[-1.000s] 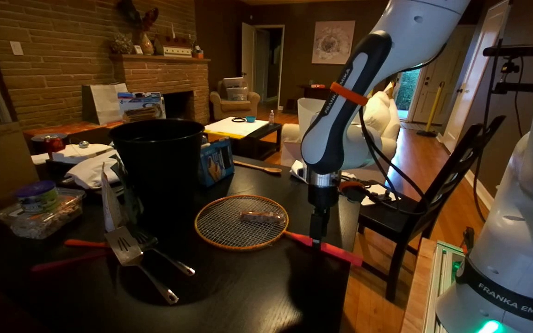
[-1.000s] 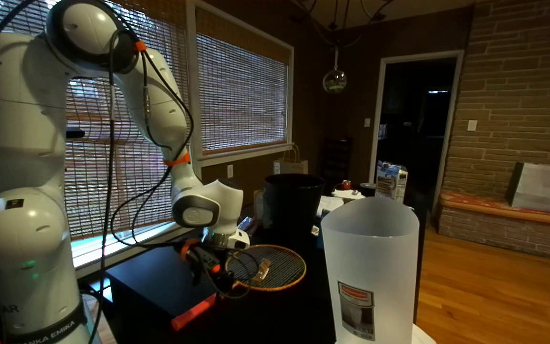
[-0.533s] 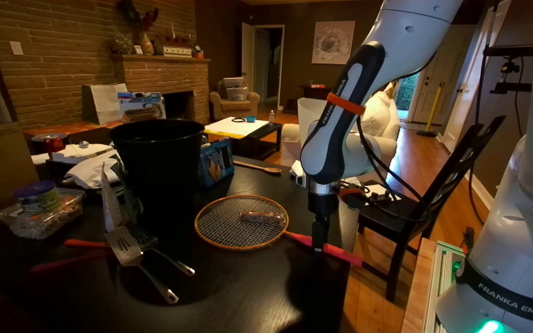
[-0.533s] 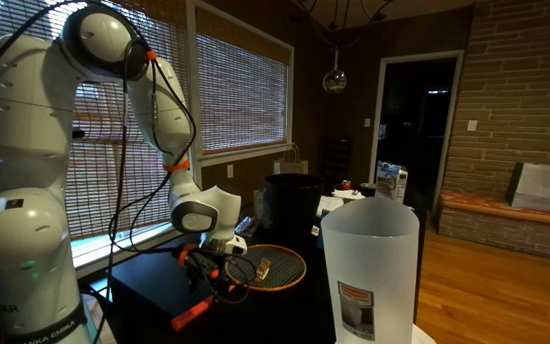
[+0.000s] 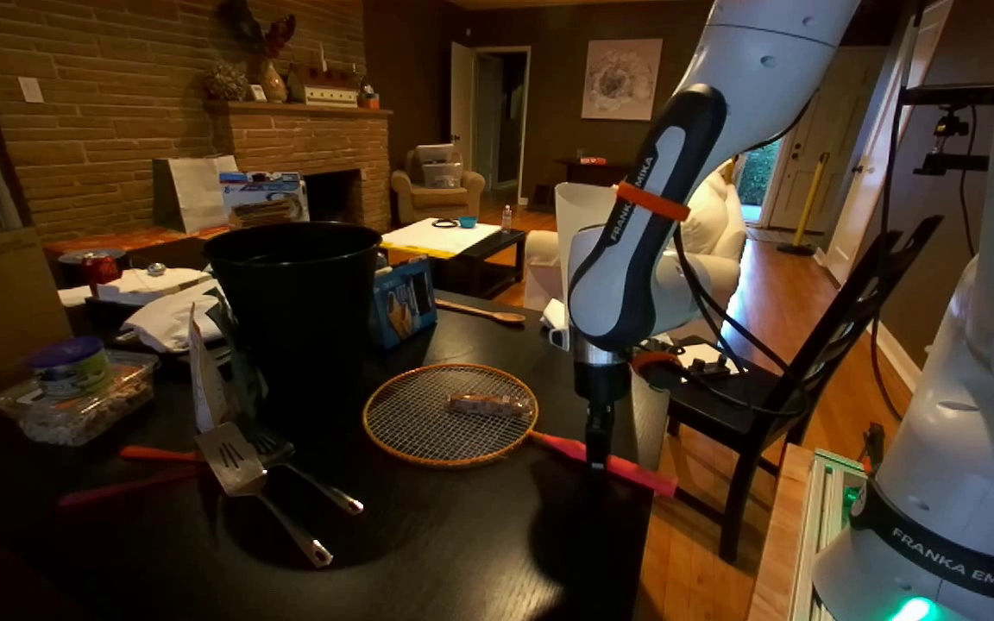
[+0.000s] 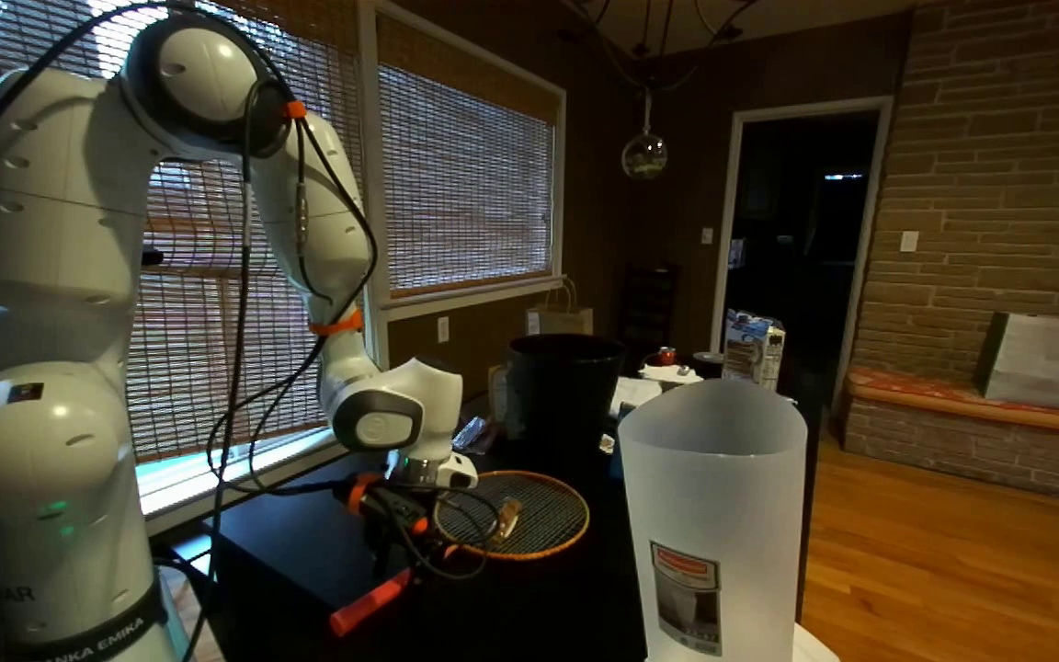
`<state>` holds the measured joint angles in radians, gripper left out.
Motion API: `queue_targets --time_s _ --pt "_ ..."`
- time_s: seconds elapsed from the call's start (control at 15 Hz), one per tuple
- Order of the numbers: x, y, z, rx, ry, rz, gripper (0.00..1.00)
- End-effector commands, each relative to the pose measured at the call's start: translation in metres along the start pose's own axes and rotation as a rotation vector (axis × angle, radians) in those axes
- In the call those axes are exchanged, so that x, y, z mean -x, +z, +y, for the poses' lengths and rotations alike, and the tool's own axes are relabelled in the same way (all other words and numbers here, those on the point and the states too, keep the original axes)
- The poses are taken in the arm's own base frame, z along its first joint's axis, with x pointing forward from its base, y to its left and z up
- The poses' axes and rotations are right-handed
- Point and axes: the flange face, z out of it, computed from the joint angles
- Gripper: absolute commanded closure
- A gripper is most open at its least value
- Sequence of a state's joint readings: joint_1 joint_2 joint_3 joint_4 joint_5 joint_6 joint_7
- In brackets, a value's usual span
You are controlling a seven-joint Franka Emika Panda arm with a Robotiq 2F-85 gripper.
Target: Put the packet on the tennis racket then use the racket to put the packet in the black bin.
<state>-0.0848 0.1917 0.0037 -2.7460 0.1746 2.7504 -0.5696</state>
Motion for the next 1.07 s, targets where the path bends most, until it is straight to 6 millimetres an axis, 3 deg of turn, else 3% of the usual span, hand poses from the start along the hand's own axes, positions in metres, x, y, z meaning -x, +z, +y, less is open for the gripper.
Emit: queue_targets --time_s 0.0,0.27,0.6,1.0 --pt "0.0 0.005 0.003 0.032 -0.002 -0.01 0.69" --pt "0.0 0.003 0.006 0.056 0.0 -0.015 0.94" --pt "-0.003 -0.002 0.002 0.068 0.008 -0.015 0.92" --pt "0.001 -0.024 0.002 0.056 0.056 -0.017 0.92"
